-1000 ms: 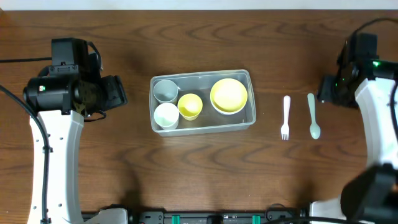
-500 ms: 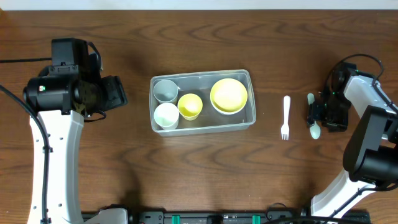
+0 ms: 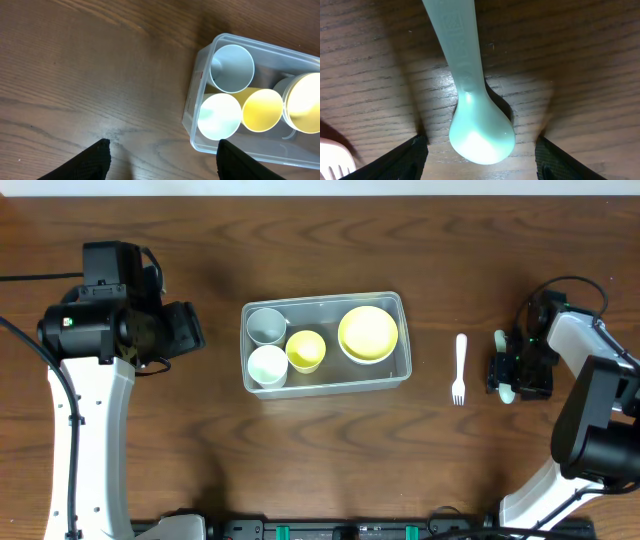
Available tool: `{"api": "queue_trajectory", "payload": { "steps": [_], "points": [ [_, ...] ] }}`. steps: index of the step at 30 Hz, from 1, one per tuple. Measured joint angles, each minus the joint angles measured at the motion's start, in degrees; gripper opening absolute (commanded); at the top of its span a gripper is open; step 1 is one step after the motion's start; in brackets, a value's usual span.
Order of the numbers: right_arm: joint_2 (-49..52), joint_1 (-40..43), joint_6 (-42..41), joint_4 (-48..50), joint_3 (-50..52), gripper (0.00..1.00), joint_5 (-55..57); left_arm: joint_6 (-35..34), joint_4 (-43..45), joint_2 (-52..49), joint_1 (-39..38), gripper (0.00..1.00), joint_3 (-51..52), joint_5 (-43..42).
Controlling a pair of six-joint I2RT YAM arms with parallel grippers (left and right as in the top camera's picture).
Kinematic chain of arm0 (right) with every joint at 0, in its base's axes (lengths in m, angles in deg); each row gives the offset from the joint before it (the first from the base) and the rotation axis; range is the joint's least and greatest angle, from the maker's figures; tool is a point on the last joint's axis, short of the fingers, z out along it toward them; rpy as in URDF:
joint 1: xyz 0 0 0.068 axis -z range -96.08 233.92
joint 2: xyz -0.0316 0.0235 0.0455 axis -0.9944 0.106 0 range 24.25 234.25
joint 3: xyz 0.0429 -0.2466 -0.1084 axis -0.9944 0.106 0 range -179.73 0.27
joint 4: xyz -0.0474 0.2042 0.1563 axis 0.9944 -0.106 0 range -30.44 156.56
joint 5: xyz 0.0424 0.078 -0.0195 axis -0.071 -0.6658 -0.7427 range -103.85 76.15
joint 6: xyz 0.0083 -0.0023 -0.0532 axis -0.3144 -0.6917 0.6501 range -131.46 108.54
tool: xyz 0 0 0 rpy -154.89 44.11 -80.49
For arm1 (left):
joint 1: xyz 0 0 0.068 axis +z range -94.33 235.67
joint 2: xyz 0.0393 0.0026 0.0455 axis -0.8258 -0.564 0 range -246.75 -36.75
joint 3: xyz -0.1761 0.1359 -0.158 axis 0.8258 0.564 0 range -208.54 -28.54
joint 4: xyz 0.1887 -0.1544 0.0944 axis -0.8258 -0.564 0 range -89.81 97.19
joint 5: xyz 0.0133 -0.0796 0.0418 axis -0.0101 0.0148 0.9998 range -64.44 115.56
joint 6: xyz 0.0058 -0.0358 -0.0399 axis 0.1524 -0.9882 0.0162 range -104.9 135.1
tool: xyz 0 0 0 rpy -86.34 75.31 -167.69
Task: Pack container
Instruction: 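Release bowl, move right gripper to mint-green spoon and grasp it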
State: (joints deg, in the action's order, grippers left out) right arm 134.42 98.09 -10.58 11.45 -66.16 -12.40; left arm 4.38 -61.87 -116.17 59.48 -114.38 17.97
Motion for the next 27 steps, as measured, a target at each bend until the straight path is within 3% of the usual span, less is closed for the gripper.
{"api": "queue_trajectory", "payload": {
  "steps": [9,27],
  "points": [
    [-0.22,0.0,0.0,0.35,0.24,0.68,-0.02,0.0,0.0,0.0,0.0,0.68,0.0,0.0],
    [-0.44,0.0,-0.17,2.36,0.22,0.35,-0.09,0.0,0.0,0.0,0.0,0.68,0.0,0.0]
  ]
}}
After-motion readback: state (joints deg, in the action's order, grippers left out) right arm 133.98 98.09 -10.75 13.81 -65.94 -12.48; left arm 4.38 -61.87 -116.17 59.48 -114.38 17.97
